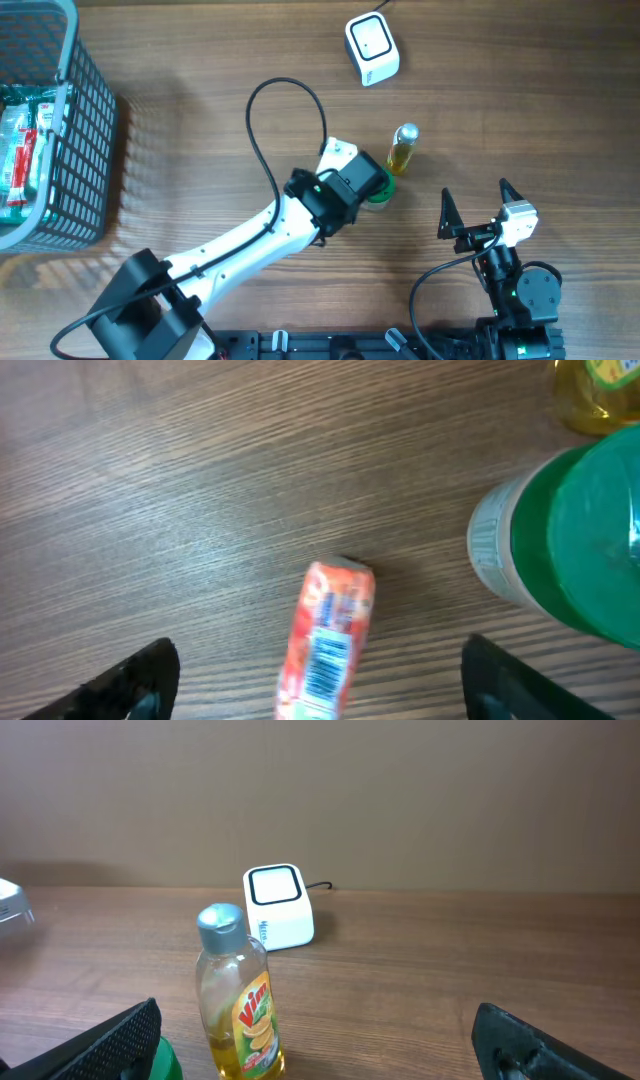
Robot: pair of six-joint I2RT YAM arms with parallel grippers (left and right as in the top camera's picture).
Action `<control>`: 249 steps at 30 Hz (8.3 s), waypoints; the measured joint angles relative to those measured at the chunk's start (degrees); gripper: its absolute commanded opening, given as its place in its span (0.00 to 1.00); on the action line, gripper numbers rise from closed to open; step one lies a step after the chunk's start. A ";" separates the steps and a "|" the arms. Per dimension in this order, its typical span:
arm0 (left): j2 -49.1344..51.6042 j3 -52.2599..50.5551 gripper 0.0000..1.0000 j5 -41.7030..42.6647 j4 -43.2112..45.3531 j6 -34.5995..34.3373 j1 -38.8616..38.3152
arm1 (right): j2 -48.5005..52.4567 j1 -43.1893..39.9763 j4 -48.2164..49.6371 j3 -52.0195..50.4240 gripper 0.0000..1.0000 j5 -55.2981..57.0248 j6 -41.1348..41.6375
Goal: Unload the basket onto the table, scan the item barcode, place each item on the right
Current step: 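Lower the orange snack pack onto the table left of the green-capped jar, then open the left gripper and swing it back to the basket, then grasp the red sachets and green gloves pack in the basket with left gripper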
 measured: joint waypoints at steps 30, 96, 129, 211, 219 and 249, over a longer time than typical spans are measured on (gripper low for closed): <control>6.01 -6.86 0.12 17.22 10.54 -0.33 6.62 | 0.00 0.00 0.00 0.00 1.00 -0.02 0.00; 2.43 2.14 0.71 10.67 9.03 -7.65 10.93 | 0.00 0.00 0.00 0.00 1.00 -0.02 0.00; -9.18 28.22 1.00 12.50 10.71 37.29 83.45 | 0.00 0.00 0.00 0.00 1.00 -0.02 0.00; 30.40 28.22 1.00 37.16 7.74 74.90 98.36 | 0.00 0.00 0.00 0.00 1.00 -0.02 0.00; 30.93 28.44 0.59 37.77 8.41 75.34 98.33 | 0.00 0.00 0.00 0.00 1.00 0.00 0.00; 10.45 27.12 0.13 41.38 17.42 58.34 94.97 | 0.00 0.00 -0.02 0.00 1.00 -0.02 0.00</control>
